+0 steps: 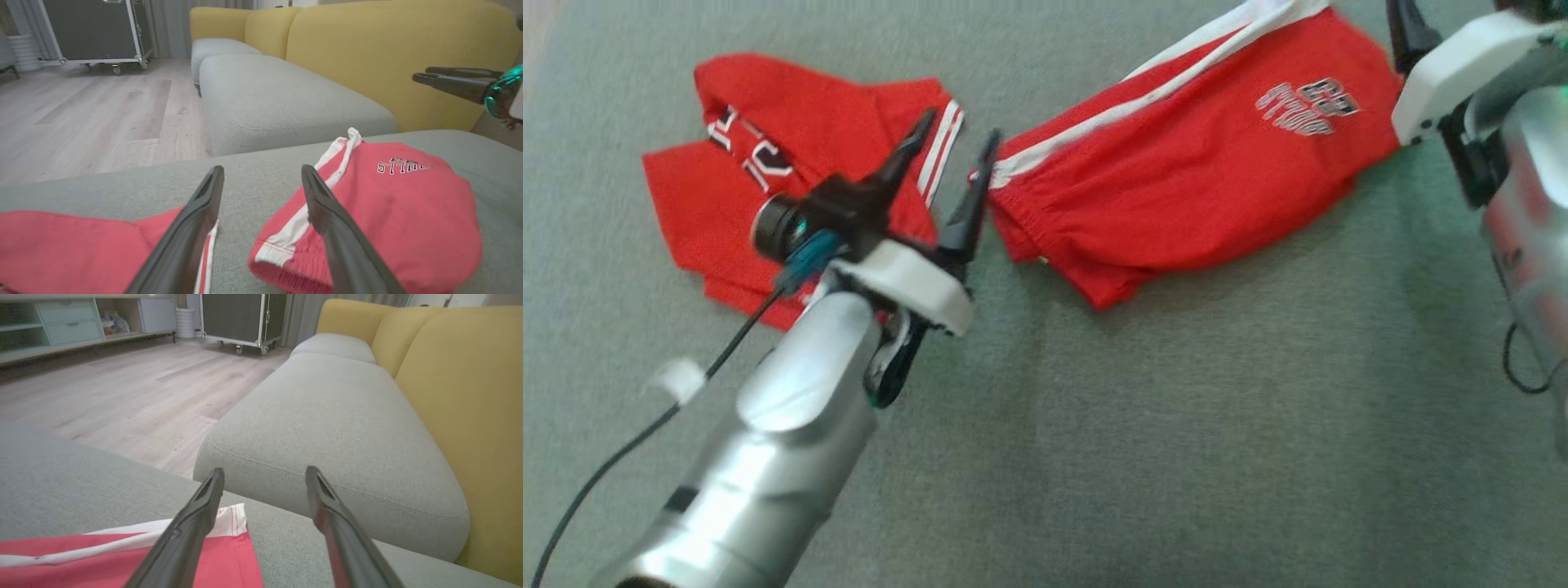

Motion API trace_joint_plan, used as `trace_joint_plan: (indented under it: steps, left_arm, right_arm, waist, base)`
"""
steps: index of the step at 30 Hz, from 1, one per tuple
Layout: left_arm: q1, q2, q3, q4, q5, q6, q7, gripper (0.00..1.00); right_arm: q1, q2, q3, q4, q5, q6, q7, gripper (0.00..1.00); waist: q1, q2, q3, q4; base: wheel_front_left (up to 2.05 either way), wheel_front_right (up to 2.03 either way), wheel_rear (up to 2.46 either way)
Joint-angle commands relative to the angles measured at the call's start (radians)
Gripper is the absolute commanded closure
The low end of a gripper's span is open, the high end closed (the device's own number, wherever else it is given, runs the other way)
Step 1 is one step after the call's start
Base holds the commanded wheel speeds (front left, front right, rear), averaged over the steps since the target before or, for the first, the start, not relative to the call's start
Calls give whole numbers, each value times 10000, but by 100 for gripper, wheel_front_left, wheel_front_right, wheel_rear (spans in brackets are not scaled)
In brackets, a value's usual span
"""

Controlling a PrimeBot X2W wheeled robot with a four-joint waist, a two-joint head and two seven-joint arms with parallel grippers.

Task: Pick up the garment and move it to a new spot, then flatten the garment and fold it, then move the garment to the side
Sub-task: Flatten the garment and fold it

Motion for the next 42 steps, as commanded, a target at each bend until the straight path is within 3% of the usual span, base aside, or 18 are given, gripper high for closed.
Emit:
trace_joint_plan:
  steps: [1, 6, 11, 19, 27, 42]
  left_arm:
    - [99, 392, 471, -331, -135, 139, -146, 0]
    - [932, 674, 965, -789, -261, 515, -324, 0]
    - [1903, 896, 1542, -1503, -205, 845, -373, 0]
    - [3900, 848, 3066, -3154, 367, 1200, -379, 0]
    - [5448, 240, 4123, -3833, 973, 989, -380, 0]
    - [5652, -569, 4996, -3853, 2074, -1, -380, 0]
  right_arm:
    - [314, 147, 46, -399, 179, -9, -172, 0]
    - [1298, 26, -429, -1454, 558, -9, -274, 0]
    - [2932, 62, -1614, -3018, 297, -9, -280, 0]
    - [6055, 1317, -3614, -5718, -939, -9, -282, 0]
    - [8211, 2246, -4310, -7246, -1707, -9, -282, 0]
    - [8849, 2388, -4071, -8156, -1949, -9, -187, 0]
  waist:
    - [2, -1, -499, -394]
    - [2, -1, -1143, -781]
    - [2, -1, -1718, -1194]
    - [2, -1, -2332, -1893]
    - [2, -1, -2572, -2222]
    - [2, -1, -2101, -1757]
  base:
    - [0, 0, 0]
    - [0, 0, 0]
    - [0, 0, 0]
    - [0, 0, 0]
    - [0, 0, 0]
    - [0, 0, 0]
